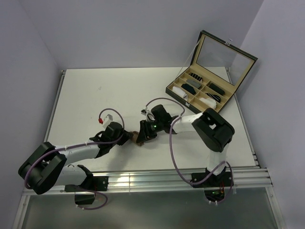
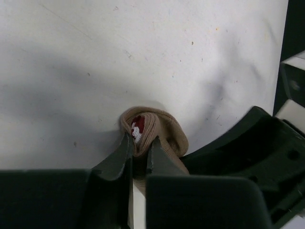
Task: Roll the socks
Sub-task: Roll the sock at the center of the board.
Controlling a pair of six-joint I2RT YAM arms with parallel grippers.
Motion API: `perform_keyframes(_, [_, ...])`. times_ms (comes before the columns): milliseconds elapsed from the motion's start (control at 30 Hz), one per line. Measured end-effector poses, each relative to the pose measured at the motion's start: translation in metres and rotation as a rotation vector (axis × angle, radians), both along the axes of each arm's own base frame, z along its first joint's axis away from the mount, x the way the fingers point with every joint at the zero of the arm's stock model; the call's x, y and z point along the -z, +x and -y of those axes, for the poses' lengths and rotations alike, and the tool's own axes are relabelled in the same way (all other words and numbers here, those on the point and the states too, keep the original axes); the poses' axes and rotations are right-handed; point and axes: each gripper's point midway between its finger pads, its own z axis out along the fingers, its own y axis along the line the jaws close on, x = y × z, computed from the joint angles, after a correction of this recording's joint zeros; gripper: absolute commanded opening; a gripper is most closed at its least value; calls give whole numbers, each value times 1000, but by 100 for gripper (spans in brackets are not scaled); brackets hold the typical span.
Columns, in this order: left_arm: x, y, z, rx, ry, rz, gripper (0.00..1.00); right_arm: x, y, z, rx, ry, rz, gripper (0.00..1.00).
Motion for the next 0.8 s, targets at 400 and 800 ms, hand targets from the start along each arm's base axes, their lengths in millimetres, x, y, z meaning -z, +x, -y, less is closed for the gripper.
perform_keyframes(400, [0, 9, 6, 82, 129, -25, 0, -38, 3, 31, 92, -225, 539, 63])
perform_keyframes(800, [0, 14, 15, 154, 173, -39, 0, -45, -9, 7, 45, -375, 957, 65])
